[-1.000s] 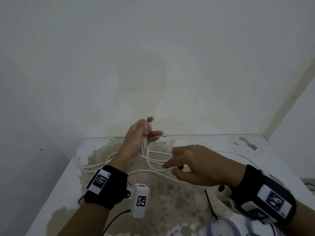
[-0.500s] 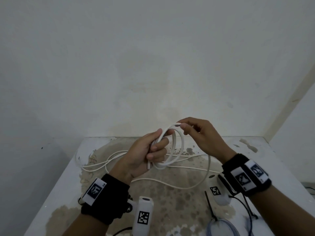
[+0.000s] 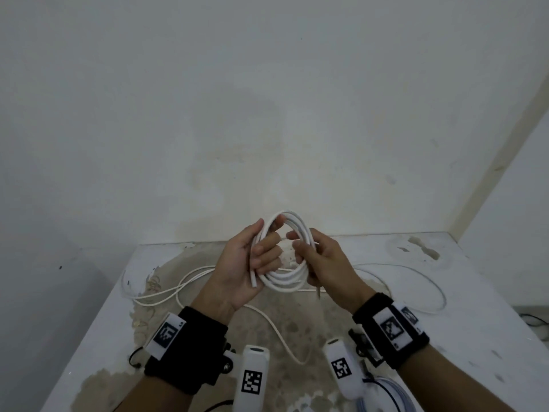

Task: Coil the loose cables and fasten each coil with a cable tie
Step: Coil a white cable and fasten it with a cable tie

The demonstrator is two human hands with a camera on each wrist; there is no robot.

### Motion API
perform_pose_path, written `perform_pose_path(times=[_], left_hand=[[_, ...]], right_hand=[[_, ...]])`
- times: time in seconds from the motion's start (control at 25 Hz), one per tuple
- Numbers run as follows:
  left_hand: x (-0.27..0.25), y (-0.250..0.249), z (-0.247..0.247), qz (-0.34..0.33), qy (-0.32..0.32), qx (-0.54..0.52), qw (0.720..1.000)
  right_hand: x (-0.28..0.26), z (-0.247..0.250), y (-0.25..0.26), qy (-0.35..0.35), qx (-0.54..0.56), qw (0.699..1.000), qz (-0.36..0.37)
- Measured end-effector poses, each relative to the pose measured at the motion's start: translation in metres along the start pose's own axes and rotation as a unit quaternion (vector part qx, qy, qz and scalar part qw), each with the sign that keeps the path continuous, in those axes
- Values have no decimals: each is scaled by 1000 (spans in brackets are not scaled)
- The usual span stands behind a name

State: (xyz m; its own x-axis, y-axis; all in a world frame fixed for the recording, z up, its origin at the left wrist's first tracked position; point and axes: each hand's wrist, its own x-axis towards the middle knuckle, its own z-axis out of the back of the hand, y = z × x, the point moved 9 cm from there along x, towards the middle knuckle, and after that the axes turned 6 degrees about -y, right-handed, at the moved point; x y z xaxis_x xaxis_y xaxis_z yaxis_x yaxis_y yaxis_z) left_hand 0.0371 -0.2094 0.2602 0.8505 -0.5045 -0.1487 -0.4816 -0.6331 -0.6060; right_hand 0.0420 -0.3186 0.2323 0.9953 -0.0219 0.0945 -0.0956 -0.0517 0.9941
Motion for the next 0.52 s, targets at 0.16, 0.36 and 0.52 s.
perform_pose_path(times=[0.16,0.36,0.52], left_hand=[[-2,-3,16,-39,-61,36,997],[1,-11,8,-109,-81,68,988],[1,-10,15,-74,-91,91,989]], right_hand=[[6,6,-9,-25,179,980,-85],[-7,-15,-8,37,-1,998,-41],[-10,-10,-9,37,-106,993,-47]])
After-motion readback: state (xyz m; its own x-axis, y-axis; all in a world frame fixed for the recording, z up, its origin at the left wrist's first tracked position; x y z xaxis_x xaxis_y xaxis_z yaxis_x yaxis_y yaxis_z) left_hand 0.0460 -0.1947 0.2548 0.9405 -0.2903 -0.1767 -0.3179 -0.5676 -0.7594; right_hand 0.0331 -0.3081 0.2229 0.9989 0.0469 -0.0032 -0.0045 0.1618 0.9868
